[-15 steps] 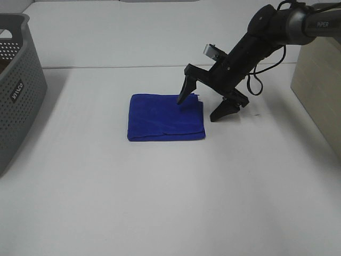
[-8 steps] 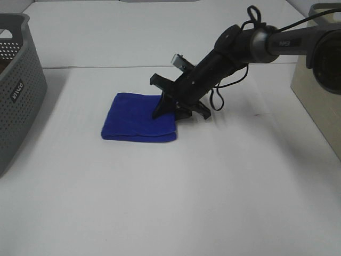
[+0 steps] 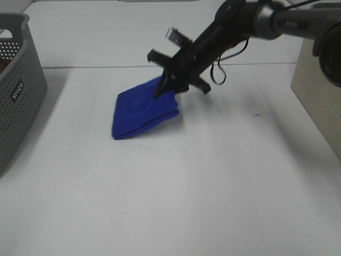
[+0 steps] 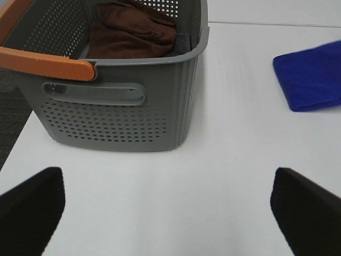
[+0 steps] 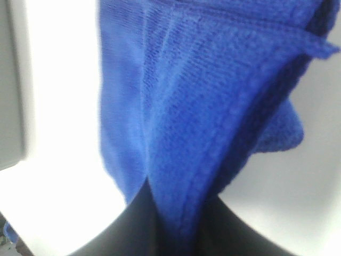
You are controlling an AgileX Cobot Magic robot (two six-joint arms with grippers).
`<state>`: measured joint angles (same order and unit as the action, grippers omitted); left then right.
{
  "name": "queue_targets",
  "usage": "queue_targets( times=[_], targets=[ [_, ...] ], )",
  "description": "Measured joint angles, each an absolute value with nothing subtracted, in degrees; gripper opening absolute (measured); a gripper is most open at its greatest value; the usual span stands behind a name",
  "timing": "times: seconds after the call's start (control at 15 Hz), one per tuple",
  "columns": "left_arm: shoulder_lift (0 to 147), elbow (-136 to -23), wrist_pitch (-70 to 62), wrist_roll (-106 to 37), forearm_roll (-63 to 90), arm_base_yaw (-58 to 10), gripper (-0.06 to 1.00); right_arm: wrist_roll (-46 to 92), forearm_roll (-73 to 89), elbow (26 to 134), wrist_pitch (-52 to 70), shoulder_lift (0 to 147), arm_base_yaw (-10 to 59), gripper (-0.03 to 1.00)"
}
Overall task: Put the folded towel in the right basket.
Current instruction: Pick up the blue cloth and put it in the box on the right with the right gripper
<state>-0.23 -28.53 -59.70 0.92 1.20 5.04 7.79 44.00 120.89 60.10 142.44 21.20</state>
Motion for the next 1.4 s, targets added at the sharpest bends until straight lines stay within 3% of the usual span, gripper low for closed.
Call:
queue_targets(
  times=[0.2,0.27,0.53,0.87,1.4],
  targets=[
    [-0.2,-28.5,-59.7,0.9,1.2,5.0,0.97,2.0,34.8,138.0,68.6,134.5,11.9,0.10],
    [-0.2,-28.5,-59.7,0.9,1.2,5.0,0.97,1.0,32.8,139.1,68.8,132.0,9.2,0.10],
    [-0.2,-28.5,-59.7,0.7,1.2,5.0,0.97,0.9,27.4,137.9,69.2,119.9,-2.8,0.10],
    [-0.2,-28.5,-59.7,0.0,1.2,5.0,0.97,9.0,15.1,123.2,69.8,107.1,-17.1,0.10],
    [-0.2,-28.5,-59.7,-1.4,1.2,5.0,0.97,10.4,12.3,115.7,70.1,113.6,-17.1,0.10]
  ],
)
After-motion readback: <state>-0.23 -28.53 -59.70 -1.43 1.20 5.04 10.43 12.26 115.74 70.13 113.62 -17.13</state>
